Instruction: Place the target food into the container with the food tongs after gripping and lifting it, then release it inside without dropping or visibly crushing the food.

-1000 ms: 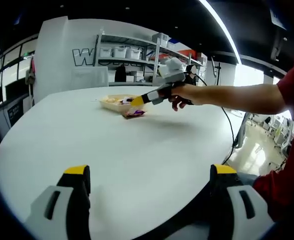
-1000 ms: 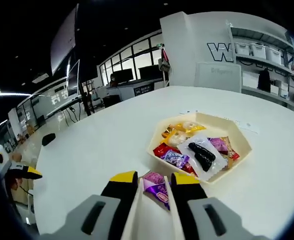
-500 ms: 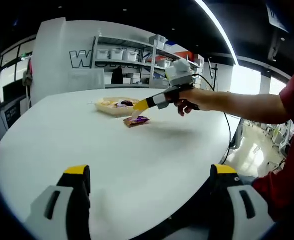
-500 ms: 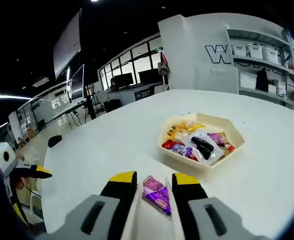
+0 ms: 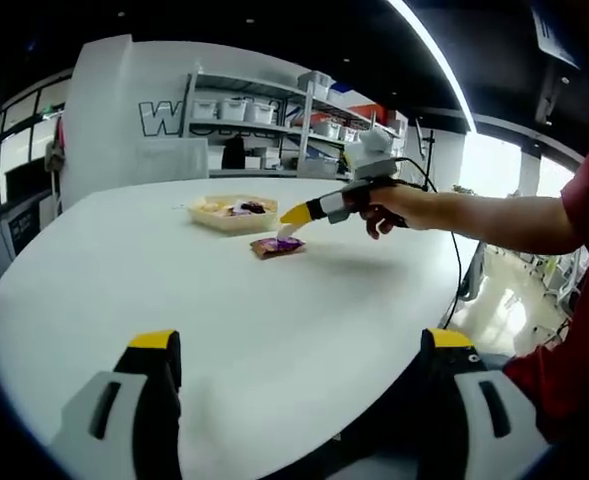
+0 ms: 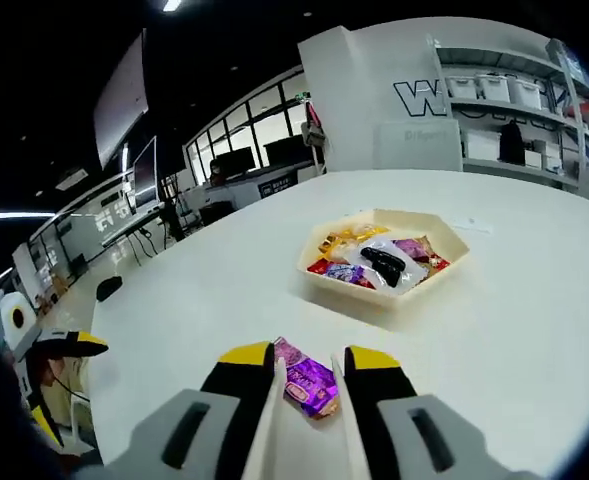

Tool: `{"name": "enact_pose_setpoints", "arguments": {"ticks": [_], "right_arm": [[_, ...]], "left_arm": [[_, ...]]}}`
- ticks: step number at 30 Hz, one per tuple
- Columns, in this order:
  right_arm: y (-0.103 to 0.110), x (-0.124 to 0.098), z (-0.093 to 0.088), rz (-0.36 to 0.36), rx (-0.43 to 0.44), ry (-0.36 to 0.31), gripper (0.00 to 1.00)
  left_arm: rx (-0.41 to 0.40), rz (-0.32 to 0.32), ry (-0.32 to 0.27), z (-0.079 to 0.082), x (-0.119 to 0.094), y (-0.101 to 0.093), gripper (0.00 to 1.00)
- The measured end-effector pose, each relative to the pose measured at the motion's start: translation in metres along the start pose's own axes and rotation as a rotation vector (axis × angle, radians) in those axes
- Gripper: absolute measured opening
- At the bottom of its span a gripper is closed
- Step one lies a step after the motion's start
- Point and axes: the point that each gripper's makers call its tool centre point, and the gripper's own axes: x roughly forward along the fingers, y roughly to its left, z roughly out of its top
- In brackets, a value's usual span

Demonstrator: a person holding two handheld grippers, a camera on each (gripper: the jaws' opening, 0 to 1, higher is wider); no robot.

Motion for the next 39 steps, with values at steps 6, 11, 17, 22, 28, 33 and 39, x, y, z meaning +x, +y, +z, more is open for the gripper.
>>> {"name": "enact_pose_setpoints", "arguments": {"ticks": [6, 11, 17, 22, 28, 33, 39], "right_arm": [[0.004, -0.011, -0.007, -0.013, 0.076, 0.007, 0.23], [0.012, -0.017, -0.016, 0.001, 0.092, 0.017, 0.23], [0.016, -0.024, -0.013, 0.003, 0.081, 0.0, 0.23], [0.018, -0.017, 0.001, 0.004, 0.007, -0.035, 0.24], [0.02, -0.005, 0.003, -0.001, -0.075, -0.028, 0.24], [0.016, 0.006, -0.002, -0.007, -0.089, -0.004, 0.25], [0.019, 0.013, -0.011, -0.007, -0.131, 0.02, 0.25]], "left_arm": [[-0.002, -0.002, -0.002, -0.001, -0.001, 0.0, 0.98], [-0.001, -0.008, 0.004, -0.004, 0.001, -0.002, 0.98], [0.008, -0.017, 0.002, -0.001, 0.002, -0.005, 0.98], [0.008, -0.014, -0.001, 0.001, 0.0, -0.004, 0.98], [0.008, -0.002, 0.001, 0.0, -0.004, -0.001, 0.98], [0.008, 0.006, 0.003, 0.0, -0.005, 0.002, 0.98], [0.005, 0.012, 0.004, -0.001, -0.006, 0.004, 0.98]]}}
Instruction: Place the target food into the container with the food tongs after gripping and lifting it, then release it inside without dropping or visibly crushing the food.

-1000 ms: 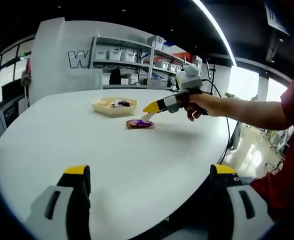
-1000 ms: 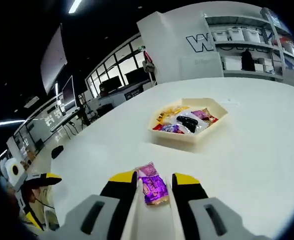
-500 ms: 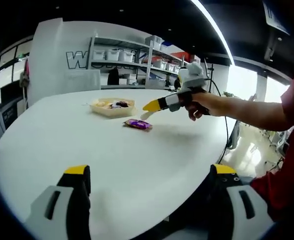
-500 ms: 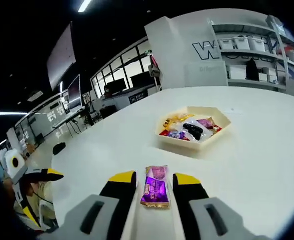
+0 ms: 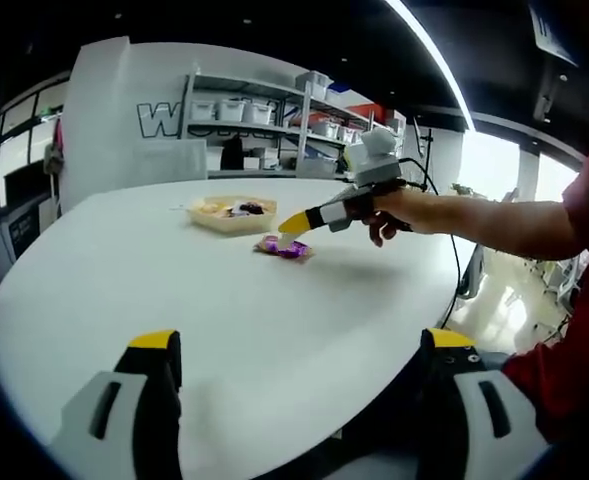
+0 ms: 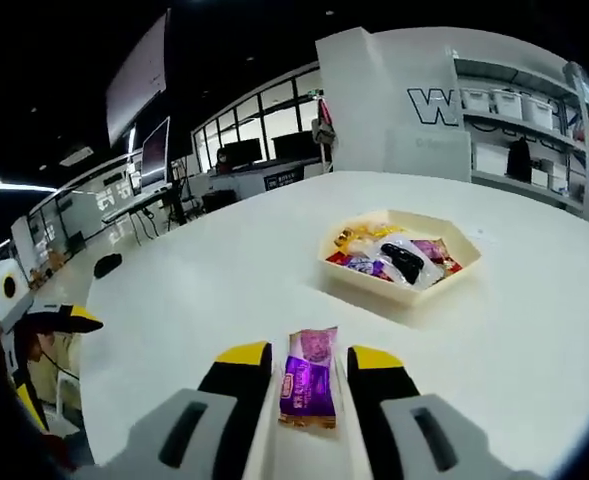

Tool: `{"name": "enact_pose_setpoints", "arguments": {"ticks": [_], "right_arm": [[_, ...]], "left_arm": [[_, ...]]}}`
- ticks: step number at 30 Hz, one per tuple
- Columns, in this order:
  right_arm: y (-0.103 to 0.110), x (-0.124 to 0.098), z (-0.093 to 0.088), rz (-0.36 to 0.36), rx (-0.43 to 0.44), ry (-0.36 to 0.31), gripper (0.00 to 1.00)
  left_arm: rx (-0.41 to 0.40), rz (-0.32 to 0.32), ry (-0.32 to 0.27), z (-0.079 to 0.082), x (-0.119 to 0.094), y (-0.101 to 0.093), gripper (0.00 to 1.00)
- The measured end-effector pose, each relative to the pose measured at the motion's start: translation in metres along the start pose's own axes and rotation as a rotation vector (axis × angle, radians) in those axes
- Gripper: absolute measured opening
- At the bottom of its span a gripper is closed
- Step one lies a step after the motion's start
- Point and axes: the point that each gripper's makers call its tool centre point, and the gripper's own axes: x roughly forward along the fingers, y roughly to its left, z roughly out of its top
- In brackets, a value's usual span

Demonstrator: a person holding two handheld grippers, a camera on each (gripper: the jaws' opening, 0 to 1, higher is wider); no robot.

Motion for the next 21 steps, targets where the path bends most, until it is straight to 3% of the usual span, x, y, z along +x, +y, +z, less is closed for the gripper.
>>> {"name": "enact_pose_setpoints", "arguments": {"ticks": [2, 3, 5, 9, 13, 14, 15, 16, 21], "right_arm": [[-0.002, 0.004, -0.011, -0.014, -0.044, 0.047, 0.25], [0.0, 0.004, -0.006, -0.01, -0.079, 0.011, 0.25], [-0.002, 0.002, -0.008, -0.006, -0.037, 0.011, 0.25], [-0.004, 0.002, -0.017, 0.002, -0.05, 0.031, 0.25], [-0.01, 0.002, -0.041, 0.009, -0.078, 0.103, 0.24], [-0.009, 0.004, -0.032, 0.031, -0.179, 0.047, 0.24], [-0.005, 0.002, -0.038, 0.014, -0.11, 0.069, 0.24], [-0.005, 0.003, -0.036, 0.008, -0.099, 0.071, 0.24], [-0.007, 0.006, -0.034, 0.001, -0.109, 0.073, 0.24]], "left_arm": [[-0.003, 0.001, 0.001, -0.001, 0.0, 0.0, 0.98], [-0.003, 0.001, 0.0, 0.0, 0.0, 0.0, 0.98], [-0.005, 0.001, -0.001, -0.001, 0.0, 0.0, 0.98], [-0.001, -0.001, 0.005, -0.002, 0.001, -0.001, 0.97], [-0.004, -0.009, 0.003, -0.001, 0.005, -0.004, 0.97], [-0.002, -0.01, 0.003, -0.001, 0.005, -0.005, 0.97], [-0.001, -0.013, 0.004, -0.001, 0.006, -0.005, 0.97], [-0.001, -0.015, 0.004, -0.001, 0.006, -0.005, 0.97], [-0.001, -0.011, 0.005, -0.001, 0.004, -0.003, 0.97]]}}
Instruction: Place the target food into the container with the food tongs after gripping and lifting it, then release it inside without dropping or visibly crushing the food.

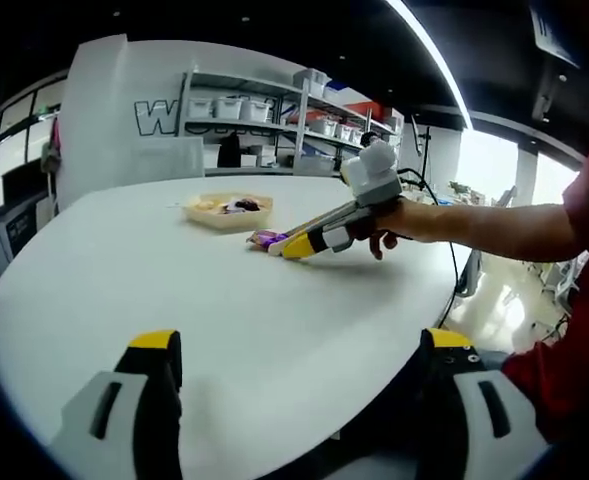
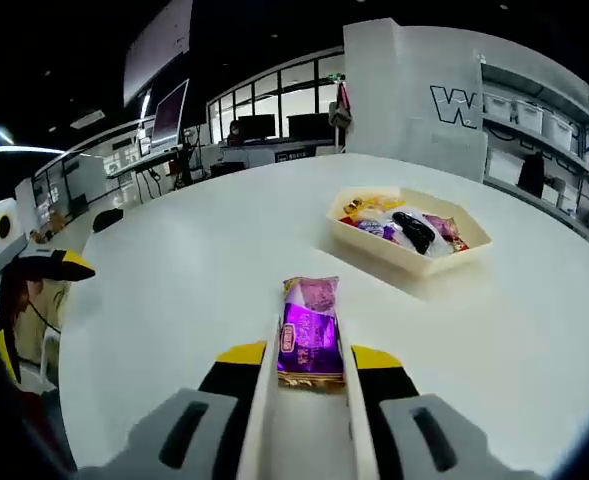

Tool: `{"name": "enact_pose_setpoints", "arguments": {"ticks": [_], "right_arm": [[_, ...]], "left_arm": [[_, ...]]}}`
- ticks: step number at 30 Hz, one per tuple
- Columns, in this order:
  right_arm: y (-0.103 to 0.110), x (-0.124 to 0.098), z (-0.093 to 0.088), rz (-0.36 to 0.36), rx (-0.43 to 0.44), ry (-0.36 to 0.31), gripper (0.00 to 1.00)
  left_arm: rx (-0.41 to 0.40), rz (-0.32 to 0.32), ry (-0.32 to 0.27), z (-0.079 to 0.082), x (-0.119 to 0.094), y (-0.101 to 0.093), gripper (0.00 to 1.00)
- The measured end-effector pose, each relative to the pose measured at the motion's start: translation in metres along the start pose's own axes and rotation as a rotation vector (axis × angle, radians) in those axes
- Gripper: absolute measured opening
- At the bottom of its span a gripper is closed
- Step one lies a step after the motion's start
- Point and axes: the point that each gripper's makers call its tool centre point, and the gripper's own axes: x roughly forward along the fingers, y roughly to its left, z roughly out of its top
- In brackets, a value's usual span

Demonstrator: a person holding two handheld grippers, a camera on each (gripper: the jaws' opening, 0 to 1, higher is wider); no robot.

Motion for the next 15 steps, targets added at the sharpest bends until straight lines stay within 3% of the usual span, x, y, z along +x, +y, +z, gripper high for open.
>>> {"name": "enact_pose_setpoints", "arguments": {"ticks": [4, 10, 15], "right_arm": [[0.002, 0.0, 0.003, -0.002, -0.03, -0.018, 0.25], [0.003, -0.003, 0.021, 0.01, 0.001, -0.094, 0.24], [0.0, -0.002, 0.024, 0.01, -0.006, -0.097, 0.23]], "left_arm": [[-0.007, 0.009, 0.001, -0.002, -0.003, 0.004, 0.97], [-0.009, 0.012, 0.001, -0.002, -0.004, 0.005, 0.97], [-0.007, 0.009, -0.001, -0.001, -0.004, 0.004, 0.97]]}}
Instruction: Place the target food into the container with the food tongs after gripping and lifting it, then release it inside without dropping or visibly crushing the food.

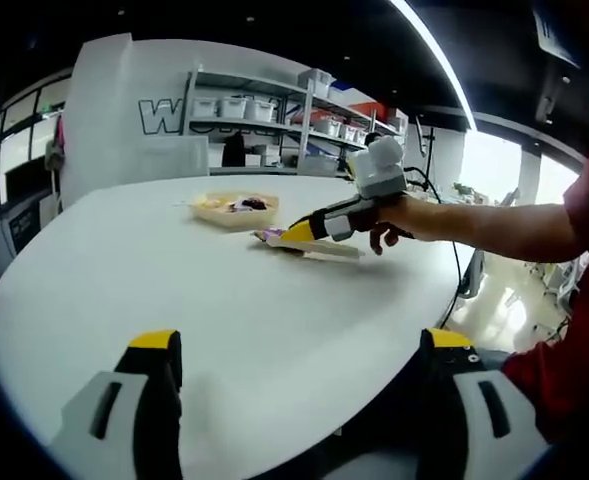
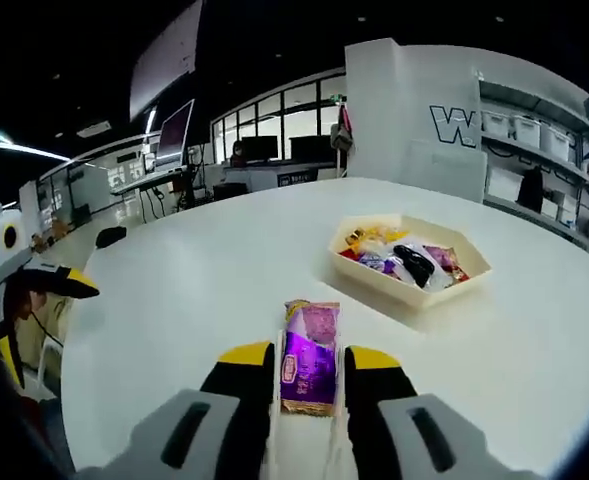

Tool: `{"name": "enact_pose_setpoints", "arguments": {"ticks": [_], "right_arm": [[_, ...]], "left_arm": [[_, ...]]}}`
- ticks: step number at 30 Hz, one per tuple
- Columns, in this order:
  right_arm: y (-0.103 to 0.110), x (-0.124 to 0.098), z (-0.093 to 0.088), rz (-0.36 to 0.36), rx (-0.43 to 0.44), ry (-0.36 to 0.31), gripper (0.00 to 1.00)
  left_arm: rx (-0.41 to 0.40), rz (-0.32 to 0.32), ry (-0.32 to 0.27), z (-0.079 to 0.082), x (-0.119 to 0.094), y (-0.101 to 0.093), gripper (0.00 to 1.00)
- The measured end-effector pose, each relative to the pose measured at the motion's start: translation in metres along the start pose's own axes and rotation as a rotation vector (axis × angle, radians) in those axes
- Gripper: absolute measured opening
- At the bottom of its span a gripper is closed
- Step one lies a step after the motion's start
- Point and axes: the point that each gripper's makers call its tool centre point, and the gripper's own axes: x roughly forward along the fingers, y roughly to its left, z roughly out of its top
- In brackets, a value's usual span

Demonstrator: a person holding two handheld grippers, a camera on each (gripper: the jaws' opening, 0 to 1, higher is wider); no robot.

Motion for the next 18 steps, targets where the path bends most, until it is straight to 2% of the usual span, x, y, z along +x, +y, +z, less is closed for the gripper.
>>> {"name": "enact_pose_setpoints", "arguments": {"ticks": [6, 9, 11, 18], "right_arm": [[0.001, -0.001, -0.003, 0.001, 0.003, -0.002, 0.25], [0.002, -0.003, -0.005, -0.002, 0.026, 0.008, 0.33], [0.003, -0.01, -0.003, -0.005, 0.041, -0.027, 0.37], [0.004, -0.02, -0.019, -0.014, 0.069, -0.033, 0.36]], "left_arm": [[0.001, 0.003, 0.001, 0.0, -0.001, 0.001, 0.97], [0.001, 0.003, 0.002, -0.001, -0.001, 0.001, 0.97], [0.004, 0.001, 0.002, 0.0, -0.001, 0.0, 0.97], [0.009, -0.013, 0.003, 0.002, 0.003, -0.004, 0.97]]}}
